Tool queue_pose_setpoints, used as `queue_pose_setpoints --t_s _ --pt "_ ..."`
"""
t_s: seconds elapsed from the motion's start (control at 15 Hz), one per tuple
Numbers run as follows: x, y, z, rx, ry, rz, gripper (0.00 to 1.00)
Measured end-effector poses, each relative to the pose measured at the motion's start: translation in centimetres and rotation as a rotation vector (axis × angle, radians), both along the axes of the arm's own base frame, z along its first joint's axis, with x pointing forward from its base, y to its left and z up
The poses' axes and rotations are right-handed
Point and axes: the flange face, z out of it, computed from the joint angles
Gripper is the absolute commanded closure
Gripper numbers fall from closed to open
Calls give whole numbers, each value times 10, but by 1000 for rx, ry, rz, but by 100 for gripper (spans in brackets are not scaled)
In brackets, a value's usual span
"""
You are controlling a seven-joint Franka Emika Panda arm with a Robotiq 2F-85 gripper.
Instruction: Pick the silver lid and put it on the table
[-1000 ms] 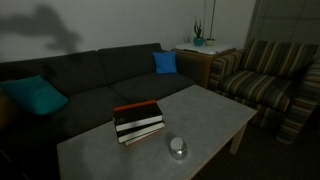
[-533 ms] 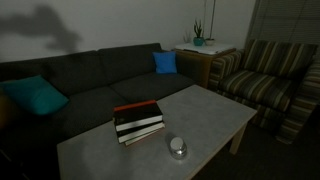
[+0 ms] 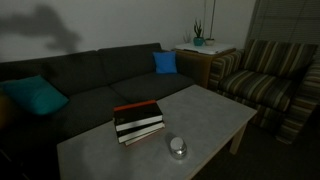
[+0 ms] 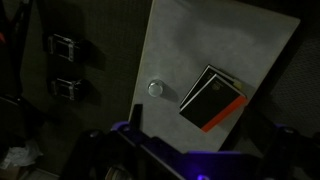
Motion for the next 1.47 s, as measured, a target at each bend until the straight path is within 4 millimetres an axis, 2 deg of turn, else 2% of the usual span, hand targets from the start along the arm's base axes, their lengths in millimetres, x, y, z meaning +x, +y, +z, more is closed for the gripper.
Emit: queue_pose_setpoints --t_s 0.33,0.53,0.93,1.2,1.47 --pt "2 -2 1 -42 -2 33 0" --pt "10 -11 2 -111 -11 71 0" --pt "51 -42 -5 -191 -45 187 0" --pt "80 -57 -16 -168 -17 215 0" --pt "87 -57 -15 -162 -11 216 0"
